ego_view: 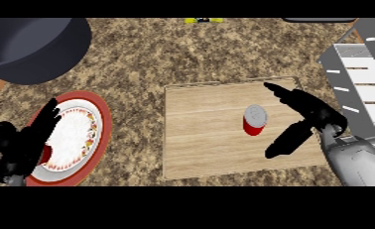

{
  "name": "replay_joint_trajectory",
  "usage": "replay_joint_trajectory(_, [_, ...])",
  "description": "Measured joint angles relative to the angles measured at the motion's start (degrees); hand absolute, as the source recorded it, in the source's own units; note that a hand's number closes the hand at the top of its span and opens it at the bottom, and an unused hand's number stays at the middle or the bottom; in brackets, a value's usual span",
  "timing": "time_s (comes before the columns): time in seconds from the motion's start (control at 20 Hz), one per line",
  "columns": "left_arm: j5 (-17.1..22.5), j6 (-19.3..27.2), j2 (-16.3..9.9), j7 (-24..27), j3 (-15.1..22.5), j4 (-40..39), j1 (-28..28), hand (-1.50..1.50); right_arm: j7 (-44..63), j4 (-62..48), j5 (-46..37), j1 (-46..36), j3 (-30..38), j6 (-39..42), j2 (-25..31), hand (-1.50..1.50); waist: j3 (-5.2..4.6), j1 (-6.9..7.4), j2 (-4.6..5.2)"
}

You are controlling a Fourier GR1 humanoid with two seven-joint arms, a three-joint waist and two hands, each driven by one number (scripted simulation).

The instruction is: Pick the can from the tray and place it in the tiered basket

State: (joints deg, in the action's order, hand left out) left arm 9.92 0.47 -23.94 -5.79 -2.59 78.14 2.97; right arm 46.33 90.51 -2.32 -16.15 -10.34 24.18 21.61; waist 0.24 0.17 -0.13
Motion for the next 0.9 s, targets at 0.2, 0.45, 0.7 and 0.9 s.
replay_joint_trajectory(0.2, [-1.18, -0.62, 1.0, -0.59, -0.68, 0.61, -0.03, 0.0, -1.13, -2.94, -2.04, -1.51, 1.11, 0.54, -2.05, -1.5, 0.0, 0.05, 0.0])
replay_joint_trajectory(0.45, [-2.7, -1.18, 2.14, -1.55, -1.88, 1.24, 0.06, 0.0, -3.41, -6.55, -5.89, -1.73, 1.01, -0.04, -5.49, -1.5, -0.04, 0.04, 0.02])
replay_joint_trajectory(0.7, [-4.02, -2.27, 3.63, -0.61, -2.78, 1.44, 0.79, 0.0, -4.71, -8.34, -8.87, -1.49, 0.49, -0.27, -8.55, -1.5, 0.04, 0.01, -0.02])
replay_joint_trajectory(0.9, [-4.23, -3.98, 3.47, -0.76, -4.21, 2.17, 1.56, 0.0, -4.72, -8.87, -9.78, -1.62, 0.61, 0.82, -10.16, 1.5, -0.05, -0.03, -0.1])
